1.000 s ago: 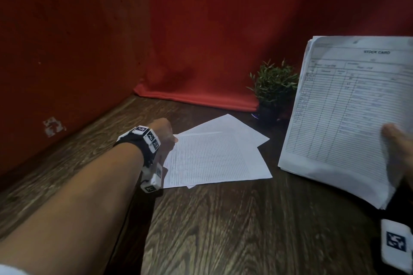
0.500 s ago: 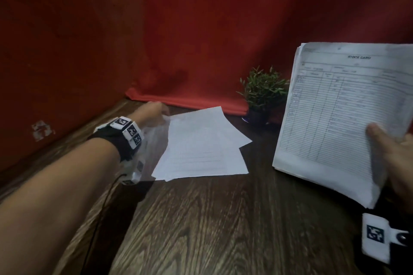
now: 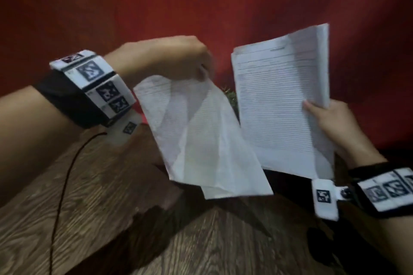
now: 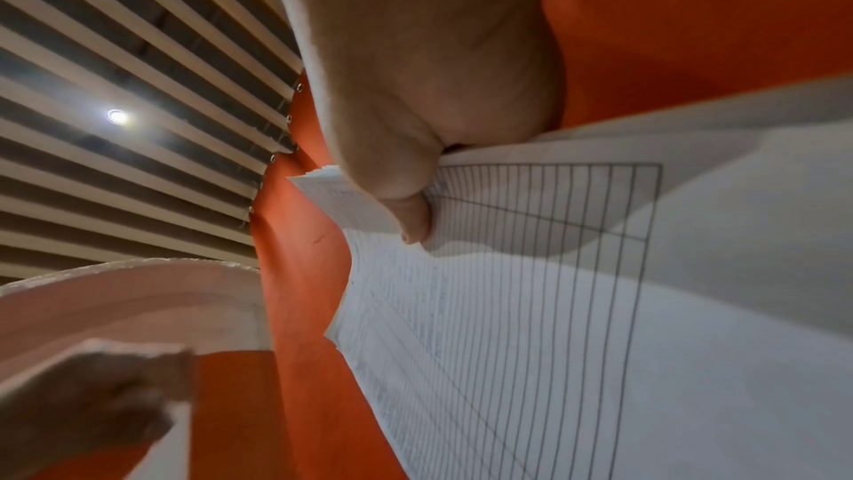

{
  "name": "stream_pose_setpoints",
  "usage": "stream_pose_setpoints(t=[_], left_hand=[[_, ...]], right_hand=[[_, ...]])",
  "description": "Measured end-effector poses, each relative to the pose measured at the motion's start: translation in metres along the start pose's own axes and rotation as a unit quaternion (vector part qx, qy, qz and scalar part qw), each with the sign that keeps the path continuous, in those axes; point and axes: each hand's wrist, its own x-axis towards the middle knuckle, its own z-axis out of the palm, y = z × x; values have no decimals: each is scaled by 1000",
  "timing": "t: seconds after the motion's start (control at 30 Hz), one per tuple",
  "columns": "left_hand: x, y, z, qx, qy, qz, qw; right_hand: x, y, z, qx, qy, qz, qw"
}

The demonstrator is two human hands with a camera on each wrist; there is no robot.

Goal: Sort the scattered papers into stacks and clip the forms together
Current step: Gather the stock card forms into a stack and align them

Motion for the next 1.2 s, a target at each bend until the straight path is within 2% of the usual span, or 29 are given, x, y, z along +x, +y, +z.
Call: stream_pose_setpoints(t=[0.1,0.17,0.3,0.37,0.43,0.5,0.57,0.63,0.7,0.77,0.8,0.83,0.93,0.97,1.0,1.07,1.13,1.2], left_hand=[[33,48,-11,18,20,85,996],[52,73,-15,78,42,143,986],[80,110,-21,246,131,264,923],[87,126,-26,289,119,302,901],[93,139,-27,310,44,303,900],[95,152,-25,285,-54,269,918],[96,161,-26,259,-111,232,931],[99,169,-27,248,-121,217,936],[102,175,-27,246,-118,214,938],[104,178,-26,244,-132,211,937],[104,180,-26,241,-141,205,938],[104,181,-27,238,-148,203,938],[105,186,-29,252,-157,231,927],[106,186,-27,272,-138,246,920],[107,185,-24,295,-85,267,913],[106,174,-15,296,99,289,905],[102,157,-2,201,283,231,909],[90,135,18,37,424,120,897]], right_hand=[[-9,-10,16,42,-50,6,998],[-16,-13,21,41,-89,8,995],[-25,-4,18,-15,-171,10,985],[-29,2,16,-7,-194,4,981],[-38,2,14,1,-207,19,978],[-47,1,9,12,-229,15,973],[-54,-1,5,17,-249,2,968],[-60,-2,2,45,-243,11,969],[-67,-4,-1,127,-223,48,965],[-72,-3,-5,279,-235,113,924],[-73,-1,-7,322,-238,114,909],[-74,1,-8,317,-241,94,913],[-73,2,-3,159,-204,26,966],[-71,4,-2,129,-184,15,974],[-70,9,-3,124,-166,11,978],[-69,16,-5,143,-137,21,980],[-69,24,-10,161,-101,33,981],[-69,33,-12,180,-65,39,981]])
